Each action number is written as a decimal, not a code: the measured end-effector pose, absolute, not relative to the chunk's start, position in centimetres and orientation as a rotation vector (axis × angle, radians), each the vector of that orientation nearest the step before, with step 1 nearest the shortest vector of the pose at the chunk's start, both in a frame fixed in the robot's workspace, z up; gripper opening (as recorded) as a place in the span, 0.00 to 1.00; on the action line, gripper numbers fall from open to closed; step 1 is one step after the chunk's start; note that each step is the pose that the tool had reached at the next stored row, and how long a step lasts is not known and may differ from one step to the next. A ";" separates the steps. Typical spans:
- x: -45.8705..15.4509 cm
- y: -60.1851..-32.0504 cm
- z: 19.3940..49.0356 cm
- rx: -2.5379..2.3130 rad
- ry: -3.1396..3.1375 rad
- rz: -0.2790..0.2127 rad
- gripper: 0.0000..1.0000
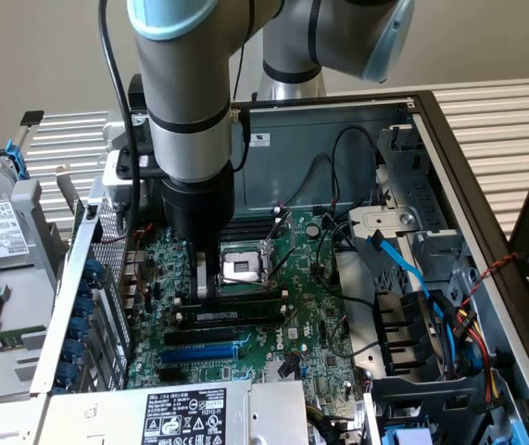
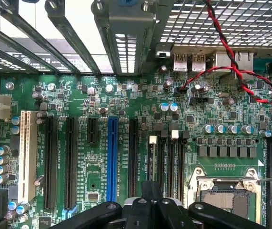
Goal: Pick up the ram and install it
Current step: 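Press down the ram until it locks into place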
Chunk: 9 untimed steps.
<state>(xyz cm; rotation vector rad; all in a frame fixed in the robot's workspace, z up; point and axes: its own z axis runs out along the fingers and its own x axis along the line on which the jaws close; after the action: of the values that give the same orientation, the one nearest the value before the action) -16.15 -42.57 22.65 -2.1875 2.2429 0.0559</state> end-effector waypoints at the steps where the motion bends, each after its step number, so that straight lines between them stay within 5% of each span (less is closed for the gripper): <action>1: -16.1 -42.6 22.7 -2.188 2.243 0.056 0.11; 9: -15.9 -42.6 25.3 -2.188 2.243 0.058 0.11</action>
<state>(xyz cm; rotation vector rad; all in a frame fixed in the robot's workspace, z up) -15.90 -42.59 25.28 -2.1875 2.2429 0.0576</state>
